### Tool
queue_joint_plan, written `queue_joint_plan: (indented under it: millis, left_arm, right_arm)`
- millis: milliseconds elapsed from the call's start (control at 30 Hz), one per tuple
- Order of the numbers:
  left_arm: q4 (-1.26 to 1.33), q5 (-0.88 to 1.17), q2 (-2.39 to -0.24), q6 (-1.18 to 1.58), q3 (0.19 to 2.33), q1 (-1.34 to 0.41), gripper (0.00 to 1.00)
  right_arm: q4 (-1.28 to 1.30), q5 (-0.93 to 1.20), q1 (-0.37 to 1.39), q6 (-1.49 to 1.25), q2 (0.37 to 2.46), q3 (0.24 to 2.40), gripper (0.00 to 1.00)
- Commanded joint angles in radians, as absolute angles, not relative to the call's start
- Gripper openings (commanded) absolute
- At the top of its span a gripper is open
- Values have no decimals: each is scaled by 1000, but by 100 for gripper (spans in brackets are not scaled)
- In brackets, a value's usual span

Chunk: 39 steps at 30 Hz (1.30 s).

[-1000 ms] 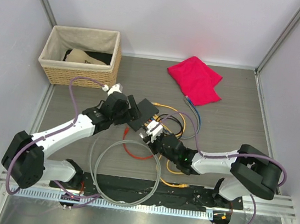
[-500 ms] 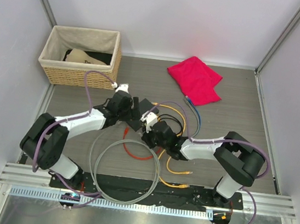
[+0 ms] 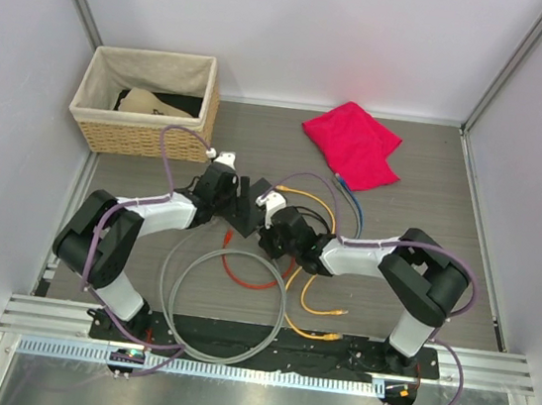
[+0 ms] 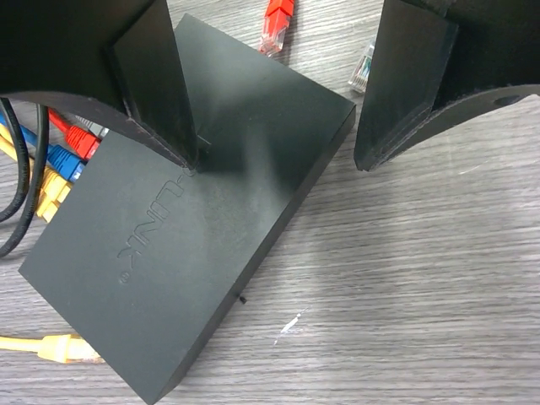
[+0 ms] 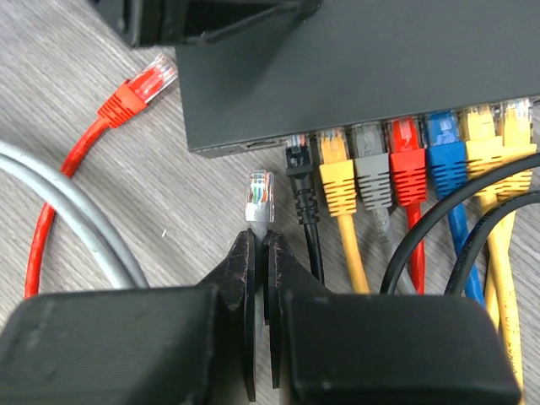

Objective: Insert the plug into the switch port
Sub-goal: Insert the connector into the switch port.

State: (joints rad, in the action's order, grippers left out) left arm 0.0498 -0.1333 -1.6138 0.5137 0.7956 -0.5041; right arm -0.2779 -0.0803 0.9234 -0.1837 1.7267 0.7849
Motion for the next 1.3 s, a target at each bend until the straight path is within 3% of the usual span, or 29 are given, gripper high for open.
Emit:
queue_joint_plan:
  millis: [0, 200, 867, 1267]
  left_arm:
    - [75, -89, -1631, 483, 790, -499, 78]
    - [71, -64, -1628, 492, 772, -499, 73]
    - [51, -5, -1651, 502, 776, -499, 72]
    - [34, 176, -1709, 529, 758, -500, 72]
  right_arm:
    - [-267, -83, 910, -216, 1736, 850, 1]
    - [-305, -80, 905, -241, 1732, 847, 1]
    - [-422, -84, 904, -173, 1747, 821, 1]
    - [-560, -84, 904, -135, 1779, 788, 1]
